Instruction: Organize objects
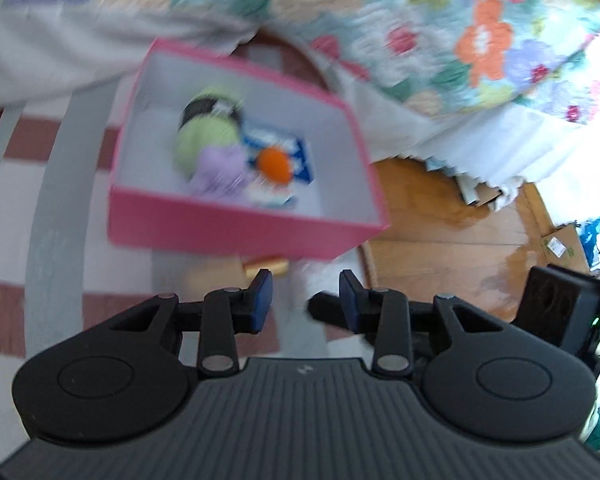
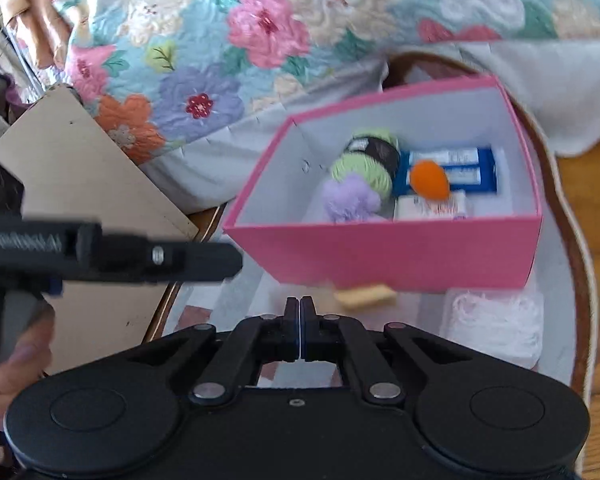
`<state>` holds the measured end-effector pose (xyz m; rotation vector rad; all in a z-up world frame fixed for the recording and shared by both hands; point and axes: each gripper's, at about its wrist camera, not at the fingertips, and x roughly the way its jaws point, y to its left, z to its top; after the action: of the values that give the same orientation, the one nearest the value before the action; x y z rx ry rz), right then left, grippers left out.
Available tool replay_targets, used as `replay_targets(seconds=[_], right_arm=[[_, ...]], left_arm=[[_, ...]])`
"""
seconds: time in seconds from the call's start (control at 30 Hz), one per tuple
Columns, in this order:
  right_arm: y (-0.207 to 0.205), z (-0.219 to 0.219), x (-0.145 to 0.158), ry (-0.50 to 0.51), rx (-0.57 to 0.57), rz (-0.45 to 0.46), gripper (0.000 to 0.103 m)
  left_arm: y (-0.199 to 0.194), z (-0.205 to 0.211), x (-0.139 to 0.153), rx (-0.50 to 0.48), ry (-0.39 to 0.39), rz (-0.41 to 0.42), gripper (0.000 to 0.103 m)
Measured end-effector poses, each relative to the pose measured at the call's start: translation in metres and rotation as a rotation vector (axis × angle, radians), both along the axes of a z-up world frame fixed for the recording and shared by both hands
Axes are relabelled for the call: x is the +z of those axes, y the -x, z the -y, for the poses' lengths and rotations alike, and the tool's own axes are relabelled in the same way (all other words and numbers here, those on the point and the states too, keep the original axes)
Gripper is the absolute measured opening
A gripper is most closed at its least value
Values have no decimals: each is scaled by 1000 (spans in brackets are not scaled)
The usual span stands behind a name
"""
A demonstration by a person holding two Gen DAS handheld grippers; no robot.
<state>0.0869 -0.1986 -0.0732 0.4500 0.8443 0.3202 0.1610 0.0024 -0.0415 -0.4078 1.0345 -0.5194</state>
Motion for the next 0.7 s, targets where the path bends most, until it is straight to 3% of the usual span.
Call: replay_targets(seconds=[0.27, 0.33, 0.4, 0.5, 0.7], right_arm=[[2, -6, -25, 70, 16, -46, 9], [0, -11, -31, 94, 37, -48, 16], [-5, -17, -38, 118, 47, -55, 33], [-17, -28, -48, 158, 60, -54, 40], [-43, -47, -74, 99, 78, -110, 40]], left_arm=[[4, -17, -46, 64, -141, -23, 36], [2, -25, -57, 82, -141, -35, 36], [-2, -33, -66, 94, -143, -38, 36], [-11, -44, -77, 113, -178, -14, 36], [-41, -54, -101, 124, -192, 33, 41]])
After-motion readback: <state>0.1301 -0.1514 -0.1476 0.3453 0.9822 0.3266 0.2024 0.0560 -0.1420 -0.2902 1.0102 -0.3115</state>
